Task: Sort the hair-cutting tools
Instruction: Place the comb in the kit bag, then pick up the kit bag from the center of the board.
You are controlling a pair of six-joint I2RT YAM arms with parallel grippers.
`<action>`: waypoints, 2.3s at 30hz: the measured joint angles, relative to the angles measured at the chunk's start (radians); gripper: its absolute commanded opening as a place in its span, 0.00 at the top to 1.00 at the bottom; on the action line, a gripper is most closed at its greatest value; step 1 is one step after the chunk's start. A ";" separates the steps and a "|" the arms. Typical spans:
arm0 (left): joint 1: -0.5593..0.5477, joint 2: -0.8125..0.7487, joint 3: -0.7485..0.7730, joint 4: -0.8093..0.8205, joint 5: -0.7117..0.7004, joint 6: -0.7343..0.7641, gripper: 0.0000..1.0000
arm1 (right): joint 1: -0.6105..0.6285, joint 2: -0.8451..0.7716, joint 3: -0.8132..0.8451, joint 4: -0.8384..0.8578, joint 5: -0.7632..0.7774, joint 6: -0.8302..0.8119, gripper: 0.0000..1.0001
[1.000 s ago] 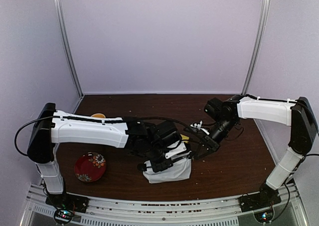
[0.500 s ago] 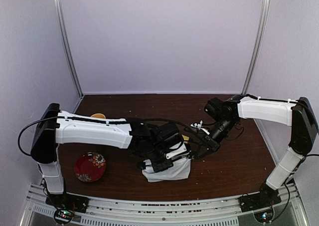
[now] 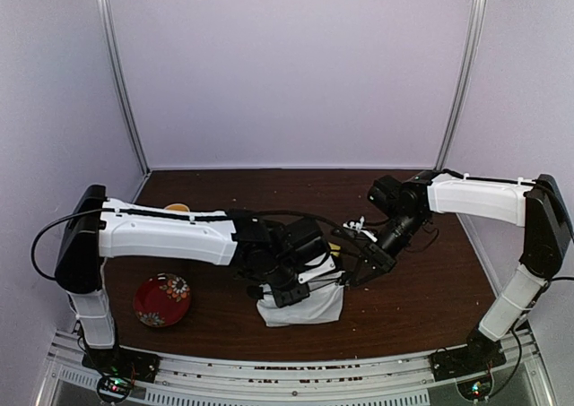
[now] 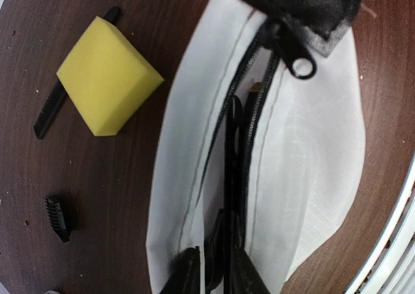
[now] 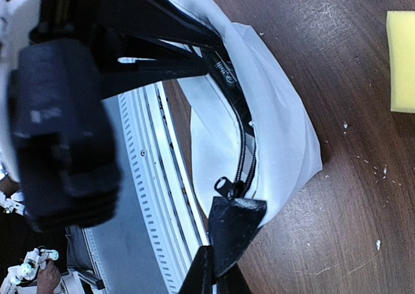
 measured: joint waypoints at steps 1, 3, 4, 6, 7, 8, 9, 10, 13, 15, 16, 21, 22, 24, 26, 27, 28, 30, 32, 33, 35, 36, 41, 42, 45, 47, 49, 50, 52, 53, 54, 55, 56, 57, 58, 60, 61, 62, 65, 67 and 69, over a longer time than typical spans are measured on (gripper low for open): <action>0.000 -0.009 -0.001 0.002 0.000 0.000 0.80 | 0.000 0.000 0.000 0.000 0.001 0.000 0.93; 0.000 -0.040 -0.010 0.009 0.000 -0.001 0.79 | 0.000 0.000 0.000 0.000 0.006 -0.001 0.87; 0.000 -0.061 -0.017 0.016 -0.001 -0.002 0.78 | 0.000 0.000 0.000 0.000 0.008 0.000 0.83; 0.000 -0.114 -0.038 0.035 -0.010 -0.006 0.73 | 0.000 -0.002 0.000 -0.003 0.018 0.001 0.70; 0.000 -0.143 -0.051 0.045 -0.020 -0.011 0.71 | 0.000 -0.005 0.001 -0.003 0.025 -0.010 0.67; 0.000 -0.178 -0.069 0.060 -0.034 -0.022 0.69 | 0.000 -0.008 0.003 -0.008 0.031 -0.011 0.66; 0.000 -0.209 -0.084 0.070 -0.051 -0.032 0.67 | 0.000 -0.011 0.007 -0.015 0.038 -0.018 0.64; 0.000 -0.241 -0.102 0.084 -0.072 -0.048 0.64 | -0.001 -0.013 0.015 -0.027 0.050 -0.024 0.63; 0.000 -0.329 -0.160 0.114 -0.140 -0.120 0.54 | -0.004 -0.019 0.056 -0.062 0.085 -0.049 0.61; 0.007 -0.386 -0.207 0.126 -0.175 -0.195 0.53 | -0.009 -0.026 0.074 -0.068 0.102 -0.058 0.60; 0.015 -0.414 -0.232 0.126 -0.183 -0.241 0.53 | -0.013 -0.035 0.076 -0.066 0.111 -0.060 0.60; 0.116 -0.578 -0.407 0.160 -0.149 -0.506 0.47 | -0.018 -0.042 0.075 -0.064 0.136 -0.060 0.58; 0.135 -0.611 -0.449 0.176 -0.130 -0.550 0.45 | -0.018 -0.039 0.075 -0.064 0.137 -0.060 0.57; 0.184 -0.694 -0.567 0.246 -0.074 -0.654 0.45 | -0.018 -0.026 0.075 -0.064 0.137 -0.059 0.57; 0.219 -0.750 -0.669 0.315 -0.013 -0.740 0.44 | -0.018 -0.004 0.076 -0.066 0.133 -0.060 0.57; 0.229 -0.760 -0.702 0.337 0.009 -0.774 0.45 | -0.018 0.007 0.076 -0.067 0.128 -0.060 0.57; 0.238 -0.760 -0.731 0.365 0.042 -0.806 0.45 | -0.018 0.020 0.077 -0.069 0.121 -0.060 0.58; 0.246 -0.737 -0.750 0.396 0.095 -0.848 0.48 | -0.018 0.044 0.081 -0.074 0.109 -0.061 0.58; 0.248 -0.695 -0.749 0.439 0.150 -0.876 0.52 | -0.018 0.059 0.086 -0.077 0.095 -0.062 0.59; 0.248 -0.676 -0.747 0.456 0.172 -0.883 0.55 | -0.018 0.063 0.088 -0.080 0.087 -0.063 0.60; 0.248 -0.628 -0.742 0.491 0.228 -0.900 0.61 | -0.018 0.066 0.089 -0.086 0.073 -0.063 0.62; 0.248 -0.610 -0.740 0.505 0.245 -0.903 0.63 | -0.018 0.066 0.089 -0.088 0.069 -0.063 0.66; 0.251 -0.563 -0.740 0.536 0.318 -0.915 0.73 | -0.018 0.075 0.090 -0.092 0.046 -0.064 0.75; 0.251 -0.563 -0.740 0.540 0.327 -0.916 0.74 | -0.018 0.078 0.090 -0.093 0.042 -0.064 0.76; 0.253 -0.564 -0.739 0.555 0.350 -0.920 0.74 | -0.018 0.088 0.090 -0.092 0.033 -0.063 0.77; 0.254 -0.565 -0.739 0.556 0.363 -0.923 0.68 | -0.018 0.095 0.092 -0.093 0.030 -0.062 0.77; 0.255 -0.569 -0.739 0.556 0.375 -0.928 0.65 | -0.018 0.101 0.095 -0.093 0.027 -0.062 0.75; 0.255 -0.573 -0.739 0.555 0.380 -0.933 0.65 | -0.018 0.104 0.098 -0.093 0.026 -0.062 0.72; 0.255 -0.583 -0.739 0.555 0.388 -0.942 0.67 | -0.018 0.106 0.102 -0.093 0.023 -0.061 0.65; 0.255 -0.589 -0.739 0.555 0.392 -0.945 0.69 | -0.018 0.106 0.103 -0.093 0.020 -0.061 0.64; 0.255 -0.595 -0.739 0.555 0.395 -0.948 0.71 | -0.018 0.106 0.104 -0.093 0.018 -0.059 0.62; 0.255 -0.599 -0.739 0.555 0.399 -0.951 0.74 | -0.018 0.108 0.106 -0.095 0.016 -0.058 0.62; 0.255 -0.601 -0.739 0.555 0.402 -0.954 0.76 | -0.018 0.109 0.108 -0.095 0.013 -0.058 0.63; 0.255 -0.602 -0.739 0.555 0.405 -0.959 0.77 | -0.018 0.111 0.109 -0.096 0.011 -0.060 0.64; 0.255 -0.602 -0.739 0.555 0.407 -0.960 0.77 | -0.018 0.114 0.112 -0.097 0.010 -0.060 0.66; 0.256 -0.602 -0.739 0.555 0.409 -0.962 0.74 | -0.018 0.127 0.124 -0.100 0.007 -0.060 0.68; 0.256 -0.602 -0.739 0.555 0.410 -0.964 0.71 | -0.018 0.134 0.130 -0.102 0.005 -0.060 0.69; 0.257 -0.602 -0.739 0.555 0.413 -0.965 0.68 | -0.018 0.141 0.135 -0.104 0.004 -0.060 0.69; 0.261 -0.601 -0.739 0.554 0.424 -0.972 0.68 | -0.018 0.159 0.141 -0.105 -0.003 -0.059 0.71; 0.262 -0.596 -0.739 0.554 0.436 -0.974 0.70 | -0.018 0.166 0.141 -0.107 -0.004 -0.058 0.72; 0.262 -0.594 -0.739 0.552 0.444 -0.977 0.71 | -0.018 0.168 0.141 -0.108 -0.006 -0.059 0.73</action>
